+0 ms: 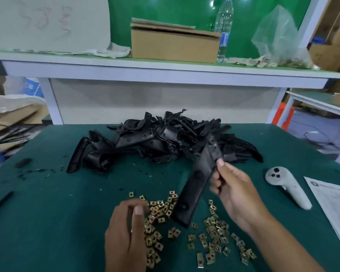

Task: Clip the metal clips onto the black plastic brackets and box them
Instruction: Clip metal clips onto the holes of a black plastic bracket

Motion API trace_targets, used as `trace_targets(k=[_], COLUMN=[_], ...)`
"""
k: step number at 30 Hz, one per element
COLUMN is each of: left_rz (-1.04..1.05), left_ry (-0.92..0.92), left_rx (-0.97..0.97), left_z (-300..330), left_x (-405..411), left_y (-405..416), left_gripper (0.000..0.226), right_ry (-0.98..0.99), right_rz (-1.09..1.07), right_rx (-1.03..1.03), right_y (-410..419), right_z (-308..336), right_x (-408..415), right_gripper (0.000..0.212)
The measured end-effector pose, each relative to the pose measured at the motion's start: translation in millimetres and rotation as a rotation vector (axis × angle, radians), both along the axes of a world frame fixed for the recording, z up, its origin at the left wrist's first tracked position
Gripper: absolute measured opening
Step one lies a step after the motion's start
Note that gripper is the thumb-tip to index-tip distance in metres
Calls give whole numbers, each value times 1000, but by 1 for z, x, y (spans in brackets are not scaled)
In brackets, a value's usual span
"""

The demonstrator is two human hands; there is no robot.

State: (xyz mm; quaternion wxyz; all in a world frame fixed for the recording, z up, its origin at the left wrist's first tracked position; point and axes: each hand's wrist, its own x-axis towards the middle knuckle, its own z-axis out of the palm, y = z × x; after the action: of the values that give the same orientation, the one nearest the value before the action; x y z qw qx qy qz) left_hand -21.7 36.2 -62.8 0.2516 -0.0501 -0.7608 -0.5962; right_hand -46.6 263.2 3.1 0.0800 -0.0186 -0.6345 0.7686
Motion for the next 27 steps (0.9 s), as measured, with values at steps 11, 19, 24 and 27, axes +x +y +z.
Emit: trace_targets(k=[11, 19, 24, 27], left_rz=[-478, -382, -687, -870], left_ry=[-237, -331, -494, -484], left_rx=[317, 702, 1173, 1265], left_z=[11, 17, 23, 26], left_x=[3, -14, -13, -10], left_y=[-6, -17, -25, -28], left_gripper=[53, 30, 13, 44], right_ry=[-1, -24, 41, 126], right_rz=[320, 345, 415, 413], right_rx=[637, 612, 1184, 1229], right_y=[-34, -6, 0, -10], right_z=[-25, -24, -46, -57], right_x=[28, 20, 13, 13], right_gripper=[53, 38, 62, 64])
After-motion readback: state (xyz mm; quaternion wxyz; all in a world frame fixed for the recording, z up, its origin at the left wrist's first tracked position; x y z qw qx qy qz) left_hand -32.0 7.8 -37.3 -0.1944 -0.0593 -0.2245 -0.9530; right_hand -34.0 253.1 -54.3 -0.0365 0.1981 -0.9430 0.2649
